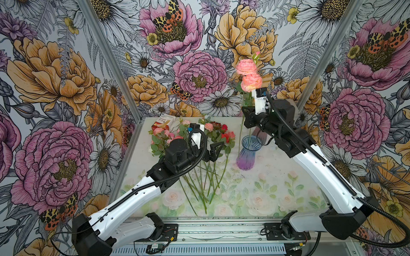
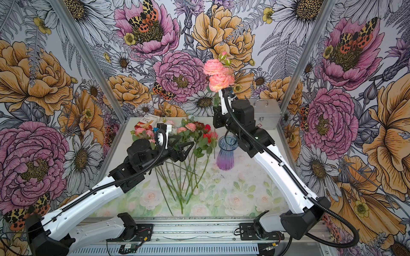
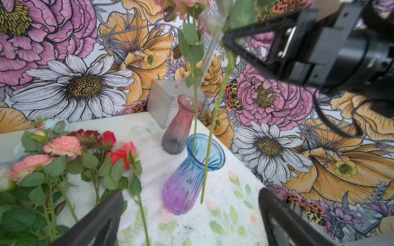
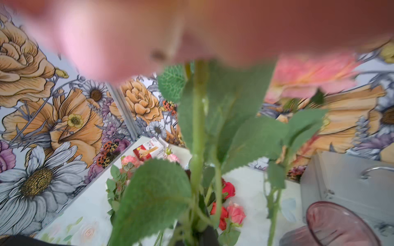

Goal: Place the pink flowers into the vase
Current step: Place the flower in the vase.

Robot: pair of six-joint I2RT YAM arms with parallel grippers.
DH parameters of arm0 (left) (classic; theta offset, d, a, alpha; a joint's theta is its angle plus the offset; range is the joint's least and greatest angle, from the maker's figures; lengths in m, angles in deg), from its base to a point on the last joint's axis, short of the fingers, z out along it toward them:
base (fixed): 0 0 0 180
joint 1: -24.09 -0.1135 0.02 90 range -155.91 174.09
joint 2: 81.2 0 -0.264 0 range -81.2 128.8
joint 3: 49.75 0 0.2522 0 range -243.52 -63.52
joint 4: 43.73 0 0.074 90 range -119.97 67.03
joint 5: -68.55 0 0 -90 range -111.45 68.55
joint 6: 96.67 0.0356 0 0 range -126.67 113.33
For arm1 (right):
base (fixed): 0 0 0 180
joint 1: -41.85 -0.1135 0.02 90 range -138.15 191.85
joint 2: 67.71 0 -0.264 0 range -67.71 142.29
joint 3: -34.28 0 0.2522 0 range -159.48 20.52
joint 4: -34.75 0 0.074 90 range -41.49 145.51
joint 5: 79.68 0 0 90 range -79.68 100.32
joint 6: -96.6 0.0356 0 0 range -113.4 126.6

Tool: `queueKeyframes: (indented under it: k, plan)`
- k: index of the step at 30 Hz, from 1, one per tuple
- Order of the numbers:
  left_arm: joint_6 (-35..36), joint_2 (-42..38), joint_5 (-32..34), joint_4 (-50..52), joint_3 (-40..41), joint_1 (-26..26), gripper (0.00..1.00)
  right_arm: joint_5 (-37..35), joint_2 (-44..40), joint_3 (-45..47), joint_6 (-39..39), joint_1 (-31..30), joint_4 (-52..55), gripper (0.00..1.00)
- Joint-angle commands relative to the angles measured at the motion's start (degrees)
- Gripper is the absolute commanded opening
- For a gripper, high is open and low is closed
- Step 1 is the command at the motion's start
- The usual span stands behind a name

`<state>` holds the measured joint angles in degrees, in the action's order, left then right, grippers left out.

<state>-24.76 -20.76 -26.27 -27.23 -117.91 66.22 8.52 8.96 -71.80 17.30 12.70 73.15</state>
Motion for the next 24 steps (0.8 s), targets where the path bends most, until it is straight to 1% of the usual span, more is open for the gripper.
queueKeyframes:
  k: [1,4,7,10,14,18,24]
  plan:
    - [0.25,-0.3,-1.76,1.06,0.43,-0.45,0.98,-2.62,-2.52,-1.23,-3.63,0.78,-5.13,0.0]
    - [0.52,0.22,-1.77,1.04,0.34,-0.45,0.98,-4.18,-4.25,-0.11,-5.47,2.14,-7.52,0.0]
    - [0.68,0.64,-1.86,0.87,0.25,-0.56,0.99,-4.12,-5.17,0.89,-6.52,4.51,-9.43,0.0]
    - [0.77,0.9,-1.94,0.61,0.17,-0.55,0.98,-3.51,-6.24,4.48,-6.39,6.95,-14.43,0.0]
    - [1.11,0.95,-2.03,0.87,0.0,-0.63,0.98,-3.14,-7.5,10.2,-5.75,9.11,-21.85,0.0]
    - [1.48,0.3,-1.59,1.81,0.17,-0.97,0.99,-3.0,-8.62,16.56,-4.26,9.63,-24.5,0.0]
    - [-0.1,0.6,-0.78,2.26,0.6,-3.21,0.99,-2.14,-10.77,27.14,-0.95,9.63,-27.04,0.0]
